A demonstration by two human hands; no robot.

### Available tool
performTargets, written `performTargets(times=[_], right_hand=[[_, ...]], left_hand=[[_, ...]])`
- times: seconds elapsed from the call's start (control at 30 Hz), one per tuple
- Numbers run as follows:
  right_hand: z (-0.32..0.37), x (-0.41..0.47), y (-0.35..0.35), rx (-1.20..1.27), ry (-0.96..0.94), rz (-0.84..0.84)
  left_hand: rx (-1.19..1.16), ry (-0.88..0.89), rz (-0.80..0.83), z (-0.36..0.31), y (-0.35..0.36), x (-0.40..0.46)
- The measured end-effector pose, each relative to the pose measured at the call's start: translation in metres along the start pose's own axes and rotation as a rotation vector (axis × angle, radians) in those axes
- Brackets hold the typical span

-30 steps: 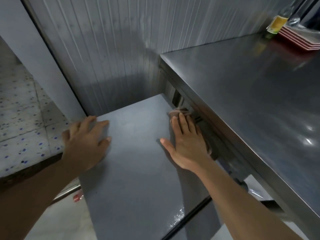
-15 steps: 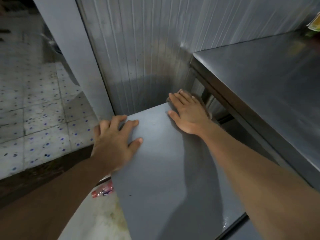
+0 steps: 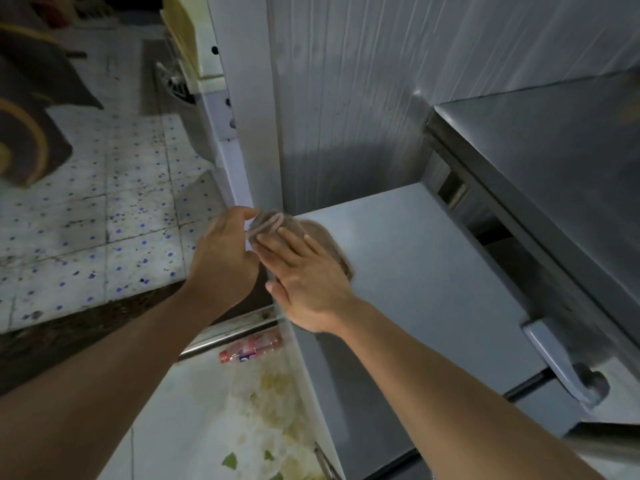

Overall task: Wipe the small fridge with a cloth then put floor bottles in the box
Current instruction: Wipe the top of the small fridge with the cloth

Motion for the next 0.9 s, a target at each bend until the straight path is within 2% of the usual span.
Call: performTargets(times=[0.1,0.17,0.23,0.3,0.37,0.43,0.5,0.57,0.7,0.8,0.9], right_hand=[[0.011,-0.034,0.007,-0.016,-0.134,0.022],[-0.001,-0.06,0.006,-0.01,-0.117,0.002],[-0.043,-0.085,0.0,-0.024,0.057,-0.049],[-0.109,-0.116,-0.002,-0.045,0.319,-0.075],[-0.172,-0.149,0.002,0.035,0.539,-0.009],[-0.199,-0.167,0.006,0.15,0.646,-0.003],[-0.184,-0.165,0.009,0.079,0.677,-0.039],[-0.141,-0.155,0.01,0.014,0.593,-0.056],[-0.038,-0.142,0.016,0.092,0.348,-0.104],[0.022,-0.14,0.028,0.081,0.209,-0.035],[0.057,-0.164,0.037,0.059,0.05,0.005]], left_hand=[[0.036,0.001,0.021,-0.009,0.005,-0.01],[0.027,-0.006,0.041,-0.018,0.013,-0.019],[0.038,0.012,0.081,-0.027,0.025,-0.028],[0.08,0.05,0.115,-0.034,0.037,-0.038],[0.117,0.071,0.136,-0.04,0.045,-0.045],[0.115,0.067,0.135,-0.043,0.05,-0.05],[0.078,0.044,0.123,-0.043,0.05,-0.055],[0.037,0.014,0.152,-0.042,0.051,-0.057],[-0.039,-0.026,0.247,-0.046,0.047,-0.065],[-0.104,-0.024,0.265,-0.051,0.045,-0.075],[-0.075,-0.006,0.244,-0.06,0.045,-0.085]])
Point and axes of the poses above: each hand's wrist, its own x-axis towards the middle knuckle, its own y-axis out of the palm, z = x × y, the point moved 4 cm from there along x, towards the middle knuckle, and after that the axes turned 8 degrees about z, right-handed, at the moved point
